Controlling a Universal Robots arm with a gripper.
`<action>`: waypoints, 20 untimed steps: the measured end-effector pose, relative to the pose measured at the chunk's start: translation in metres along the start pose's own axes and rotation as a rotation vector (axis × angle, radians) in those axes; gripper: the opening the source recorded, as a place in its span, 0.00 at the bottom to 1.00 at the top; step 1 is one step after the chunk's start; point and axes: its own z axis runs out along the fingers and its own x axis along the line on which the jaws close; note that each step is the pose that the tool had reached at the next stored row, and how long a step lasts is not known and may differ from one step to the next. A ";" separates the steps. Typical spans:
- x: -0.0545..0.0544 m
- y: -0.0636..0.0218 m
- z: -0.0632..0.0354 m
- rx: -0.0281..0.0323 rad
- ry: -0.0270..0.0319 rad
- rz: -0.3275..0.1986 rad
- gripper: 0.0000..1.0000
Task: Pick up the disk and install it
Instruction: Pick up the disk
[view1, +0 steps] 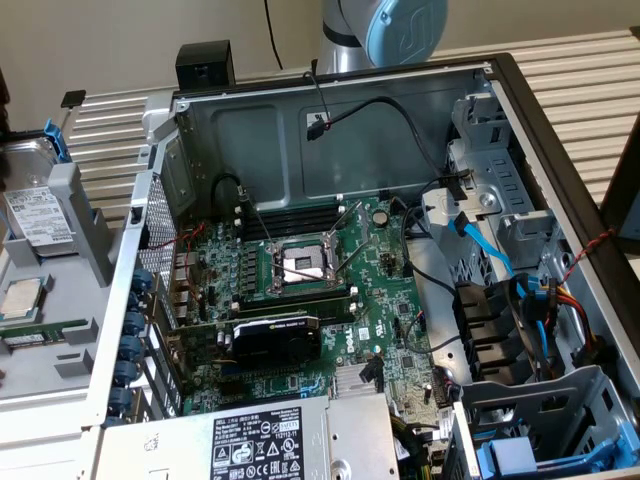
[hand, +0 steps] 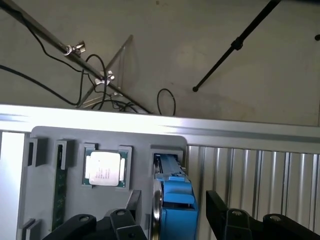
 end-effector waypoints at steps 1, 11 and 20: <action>0.000 -0.0001 0.0004 -0.0001 -0.0002 0.002 0.62; 0.000 -0.0001 0.0029 -0.0057 -0.0017 0.036 0.62; -0.001 -0.0002 0.0030 -0.0064 -0.0017 0.036 0.62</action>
